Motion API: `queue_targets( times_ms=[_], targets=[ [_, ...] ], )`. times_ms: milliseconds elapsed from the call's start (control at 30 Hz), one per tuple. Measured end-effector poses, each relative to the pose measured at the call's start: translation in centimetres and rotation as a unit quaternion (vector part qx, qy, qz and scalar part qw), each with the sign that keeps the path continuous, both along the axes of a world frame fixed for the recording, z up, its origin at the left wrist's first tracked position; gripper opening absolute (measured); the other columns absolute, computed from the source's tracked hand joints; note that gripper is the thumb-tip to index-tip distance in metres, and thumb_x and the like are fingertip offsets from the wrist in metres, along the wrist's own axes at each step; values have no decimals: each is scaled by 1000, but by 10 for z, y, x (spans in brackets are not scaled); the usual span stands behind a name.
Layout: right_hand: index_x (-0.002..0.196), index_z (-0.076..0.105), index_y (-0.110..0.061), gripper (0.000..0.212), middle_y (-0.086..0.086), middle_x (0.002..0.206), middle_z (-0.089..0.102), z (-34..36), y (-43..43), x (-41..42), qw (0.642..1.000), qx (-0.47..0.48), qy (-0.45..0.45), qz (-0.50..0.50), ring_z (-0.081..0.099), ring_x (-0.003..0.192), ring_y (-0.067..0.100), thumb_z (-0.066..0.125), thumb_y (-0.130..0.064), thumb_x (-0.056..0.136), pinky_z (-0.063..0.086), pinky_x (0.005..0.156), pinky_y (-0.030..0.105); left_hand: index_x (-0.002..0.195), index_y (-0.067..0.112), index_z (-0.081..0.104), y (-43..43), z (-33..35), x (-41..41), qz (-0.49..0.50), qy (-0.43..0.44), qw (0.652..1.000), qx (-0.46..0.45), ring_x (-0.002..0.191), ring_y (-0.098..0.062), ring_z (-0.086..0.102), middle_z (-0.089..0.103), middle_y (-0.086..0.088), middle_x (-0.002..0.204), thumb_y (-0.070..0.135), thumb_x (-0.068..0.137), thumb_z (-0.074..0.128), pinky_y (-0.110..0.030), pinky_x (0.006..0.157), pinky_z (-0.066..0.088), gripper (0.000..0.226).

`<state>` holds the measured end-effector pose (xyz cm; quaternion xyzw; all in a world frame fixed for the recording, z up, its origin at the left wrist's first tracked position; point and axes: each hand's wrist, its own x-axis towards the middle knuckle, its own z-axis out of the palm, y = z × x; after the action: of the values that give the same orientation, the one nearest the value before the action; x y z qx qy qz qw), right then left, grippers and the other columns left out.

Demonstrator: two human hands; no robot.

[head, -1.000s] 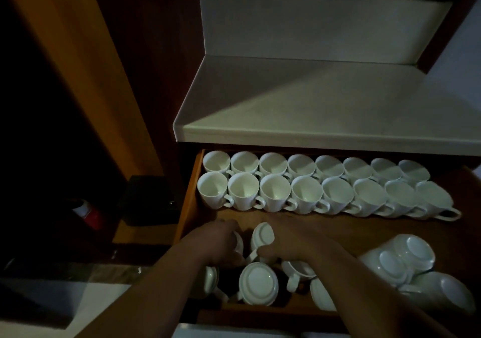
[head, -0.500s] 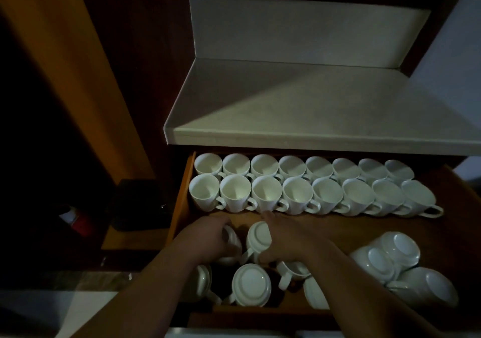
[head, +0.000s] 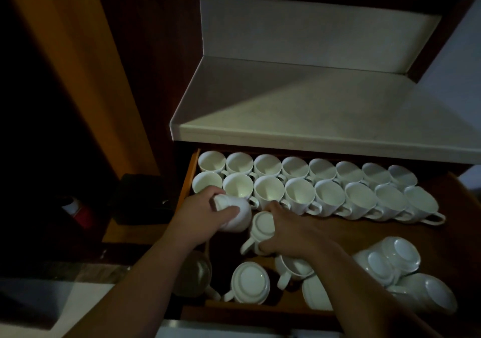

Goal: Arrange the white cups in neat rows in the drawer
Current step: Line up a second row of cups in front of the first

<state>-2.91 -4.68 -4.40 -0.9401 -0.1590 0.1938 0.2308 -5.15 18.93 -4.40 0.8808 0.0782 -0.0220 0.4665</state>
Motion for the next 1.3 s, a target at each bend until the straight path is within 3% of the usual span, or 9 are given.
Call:
queue_targets(
  times_ms=[200,367,533,600,700,833,1000,1200,1300],
  targets=[
    [118,44,-44,70,-15,114,52,6,-2,0,989,136,-11,-59,57,99,3,80,-48,57,52,78,28,108,38,72,0,13,0,98,-33,957,-272,105,-20,68,69,3,117,55,67,78,-45,85,61,45],
    [117,50,-51,64,-18,119,56,7,-4,-1,972,219,-5,-87,59,106,-1,77,-56,59,52,86,25,126,16,67,3,22,2,151,39,809,-567,112,-35,69,71,-15,125,31,85,73,-43,82,59,45],
    [128,47,-36,61,-12,118,62,7,-6,1,945,275,40,-173,64,103,6,84,-35,79,55,72,19,133,10,62,2,30,0,125,52,739,-660,113,-37,69,70,-21,125,28,83,72,-51,92,57,54],
    [126,50,-32,58,-5,118,65,5,-7,3,926,308,54,-212,67,103,11,84,-37,80,59,79,28,132,10,62,1,32,-2,116,48,728,-674,109,-36,71,72,-20,122,24,83,71,-52,90,59,52],
    [121,57,-33,60,2,118,69,5,-5,5,869,400,118,-268,71,105,25,84,-47,70,62,82,47,136,8,59,4,32,-3,94,58,730,-675,106,-35,72,70,-22,125,20,87,67,-47,80,62,52],
    [125,65,-17,36,15,118,74,10,-1,6,764,524,218,-306,73,102,31,73,-26,91,60,81,48,133,10,61,2,33,-2,88,66,752,-649,96,-31,75,74,-19,117,25,93,61,-39,71,62,44],
    [130,66,-11,60,19,121,73,11,-2,8,684,561,314,-344,72,110,35,80,-32,76,58,84,50,135,8,58,3,29,0,99,63,757,-642,98,-30,75,73,-20,120,25,87,66,-40,77,62,51],
    [130,64,-6,53,23,122,72,14,-3,10,665,578,331,-336,67,115,41,73,-26,81,53,96,56,135,7,58,4,24,1,78,88,755,-645,97,-33,74,72,-21,121,18,82,71,-42,82,63,55],
    [128,64,-4,41,22,117,74,16,-4,10,694,555,320,-329,70,109,38,68,-18,89,55,92,53,135,12,59,4,21,3,55,54,802,-593,101,-30,74,73,-18,121,22,79,78,-40,76,62,60]
  ],
)
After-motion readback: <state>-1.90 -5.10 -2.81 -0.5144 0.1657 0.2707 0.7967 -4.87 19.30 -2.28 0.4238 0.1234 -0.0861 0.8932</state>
